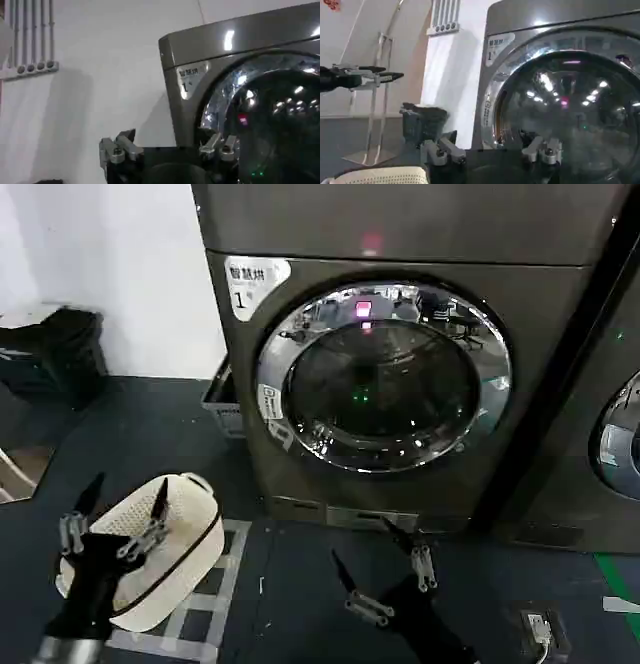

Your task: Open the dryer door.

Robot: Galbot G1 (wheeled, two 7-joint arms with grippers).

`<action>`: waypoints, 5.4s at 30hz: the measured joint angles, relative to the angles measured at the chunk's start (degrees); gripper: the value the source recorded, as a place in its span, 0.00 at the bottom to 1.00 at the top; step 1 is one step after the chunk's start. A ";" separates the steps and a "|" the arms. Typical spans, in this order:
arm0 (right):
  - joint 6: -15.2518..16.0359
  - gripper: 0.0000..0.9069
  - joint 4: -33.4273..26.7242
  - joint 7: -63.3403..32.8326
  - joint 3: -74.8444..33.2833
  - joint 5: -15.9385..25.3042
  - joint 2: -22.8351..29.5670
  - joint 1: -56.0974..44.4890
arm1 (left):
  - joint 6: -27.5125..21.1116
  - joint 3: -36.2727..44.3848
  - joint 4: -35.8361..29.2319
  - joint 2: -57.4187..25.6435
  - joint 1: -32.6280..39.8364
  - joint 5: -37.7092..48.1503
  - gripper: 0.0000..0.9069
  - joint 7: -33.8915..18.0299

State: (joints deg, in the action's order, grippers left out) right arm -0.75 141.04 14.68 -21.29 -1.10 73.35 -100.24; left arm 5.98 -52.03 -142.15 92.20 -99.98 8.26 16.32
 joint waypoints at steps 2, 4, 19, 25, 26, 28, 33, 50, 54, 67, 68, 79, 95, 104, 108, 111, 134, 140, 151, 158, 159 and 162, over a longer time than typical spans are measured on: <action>0.45 1.00 -0.07 0.48 -0.42 -1.37 -0.26 0.57 | -0.36 0.20 -0.12 0.00 0.07 -0.79 1.00 0.46; 1.40 1.00 -0.59 0.64 -0.94 -3.43 -0.84 1.45 | -0.64 0.34 -0.38 0.00 0.45 -1.07 1.00 0.57; 4.73 1.00 -11.98 2.06 -0.94 -16.77 -11.65 21.03 | -0.52 -0.18 -2.26 -0.01 0.35 -1.24 1.00 0.10; 6.82 1.00 -17.56 3.39 1.34 -20.78 -15.14 29.54 | -0.34 -0.47 -3.00 -0.01 -0.04 -1.30 1.00 0.02; 7.24 1.00 -18.55 3.71 1.91 -21.41 -15.38 31.09 | -0.30 -0.48 -3.01 -0.01 -0.12 -1.30 1.00 0.02; 7.71 1.00 -20.66 4.29 3.43 -22.13 -15.49 34.81 | 0.00 -0.47 -3.01 0.00 -0.17 -1.29 1.00 0.00; 7.69 1.00 -26.23 5.70 8.71 -26.23 -15.05 44.79 | -0.35 -0.27 -2.89 0.00 -0.78 -2.29 1.00 -0.89; 8.27 1.00 -44.75 6.62 23.88 -24.62 -9.97 64.68 | 0.24 -0.54 -3.06 0.00 -1.21 -1.86 1.00 0.63; 8.26 1.00 -47.58 9.12 24.89 -23.18 -8.49 67.18 | 0.45 -0.52 -3.05 -0.01 -1.21 -1.92 1.00 0.48; 8.07 1.00 -54.93 12.61 26.45 -23.15 -1.15 72.44 | 1.36 -0.41 -3.53 0.00 -1.71 -2.46 1.00 0.06; 8.04 1.00 -55.51 12.73 26.63 -23.15 -0.67 72.83 | 1.43 -0.41 -3.51 -0.01 -1.78 -2.47 1.00 0.02; 7.49 1.00 -61.24 12.78 27.19 -23.23 3.17 75.90 | 1.32 -0.37 -3.59 -0.01 -2.00 -2.26 1.00 0.00; 9.42 1.00 -58.51 22.01 25.61 -25.75 1.95 75.16 | -1.76 -1.49 -2.65 0.00 -0.41 1.60 1.00 -0.38; 12.90 1.00 -50.86 30.33 21.60 -25.50 -2.28 70.22 | -4.62 -6.47 3.01 -1.12 3.75 9.99 1.00 0.88; 13.37 1.00 -47.24 34.80 19.14 -25.40 -4.09 66.97 | -5.02 -5.20 7.73 -7.74 6.24 11.27 1.00 0.08; 11.64 1.00 -44.87 38.16 17.55 -24.75 -5.32 64.51 | -7.45 -3.35 11.30 -12.43 8.62 14.71 1.00 0.22; 9.25 1.00 -31.75 60.00 3.82 -26.13 -13.94 47.22 | -1.08 17.83 37.39 -38.02 33.23 28.28 1.00 3.20; 7.91 1.00 -28.54 64.29 -4.12 -25.09 -14.91 40.35 | 0.55 28.63 46.68 -42.93 43.02 31.53 1.00 9.65; 5.37 1.00 -30.20 59.90 -31.34 -19.61 -11.90 29.51 | -0.20 45.86 48.95 -42.37 57.32 33.12 1.00 12.35; 5.19 1.00 -28.11 46.20 -46.40 -15.72 -7.54 24.55 | -1.19 54.12 48.95 -40.68 62.96 32.73 1.00 14.97; 5.42 1.00 -27.54 42.41 -48.02 -15.10 -6.74 23.76 | -1.25 55.14 49.04 -40.53 63.61 32.66 1.00 15.74; 8.43 1.00 -25.72 29.93 -52.68 -13.86 -4.44 21.29 | -1.69 57.74 48.77 -40.22 65.43 32.91 1.00 17.18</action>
State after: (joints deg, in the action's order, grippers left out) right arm 7.68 115.32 44.61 -73.97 -14.96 68.91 -78.94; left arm 4.29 5.72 -93.39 51.98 -34.55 41.17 33.50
